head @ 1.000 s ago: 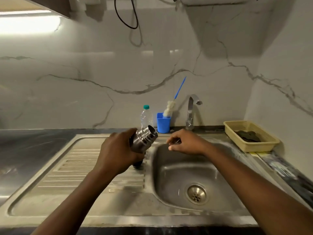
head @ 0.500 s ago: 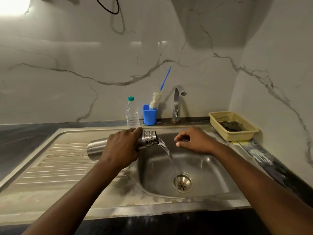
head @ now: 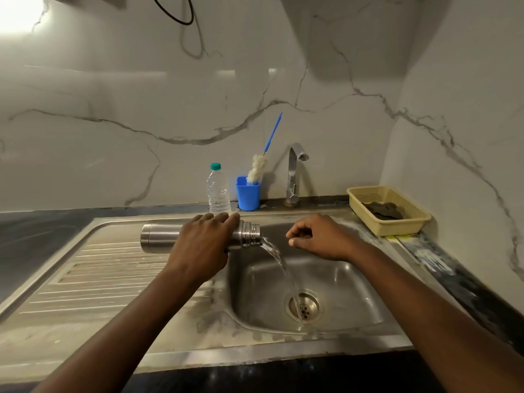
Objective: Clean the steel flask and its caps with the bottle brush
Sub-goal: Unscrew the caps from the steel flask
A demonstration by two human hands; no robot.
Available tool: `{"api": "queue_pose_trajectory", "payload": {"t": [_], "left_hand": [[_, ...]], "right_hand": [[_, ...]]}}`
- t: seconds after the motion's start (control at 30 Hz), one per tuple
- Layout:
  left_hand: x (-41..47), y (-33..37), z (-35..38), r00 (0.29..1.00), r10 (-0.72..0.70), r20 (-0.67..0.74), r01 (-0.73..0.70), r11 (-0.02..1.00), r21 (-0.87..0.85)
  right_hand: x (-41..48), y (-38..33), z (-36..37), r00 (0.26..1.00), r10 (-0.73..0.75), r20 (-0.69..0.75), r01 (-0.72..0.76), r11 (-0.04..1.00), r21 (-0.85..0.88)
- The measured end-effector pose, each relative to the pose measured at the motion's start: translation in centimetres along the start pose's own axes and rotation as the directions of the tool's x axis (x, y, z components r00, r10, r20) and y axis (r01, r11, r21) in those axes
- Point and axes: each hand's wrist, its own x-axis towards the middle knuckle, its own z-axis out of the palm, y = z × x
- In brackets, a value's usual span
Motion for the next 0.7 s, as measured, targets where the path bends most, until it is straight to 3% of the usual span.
{"api": "queue_pose_trajectory", "payload": {"t": [0.7], "left_hand": [[1.3,-0.9,0.5,0.998,0.062,0.001,-0.061,0.991,0.116]], "right_hand": [[-0.1,-0.3,-0.4,1.000,-0.007,-0.021,0.007,1.000,0.030]]}}
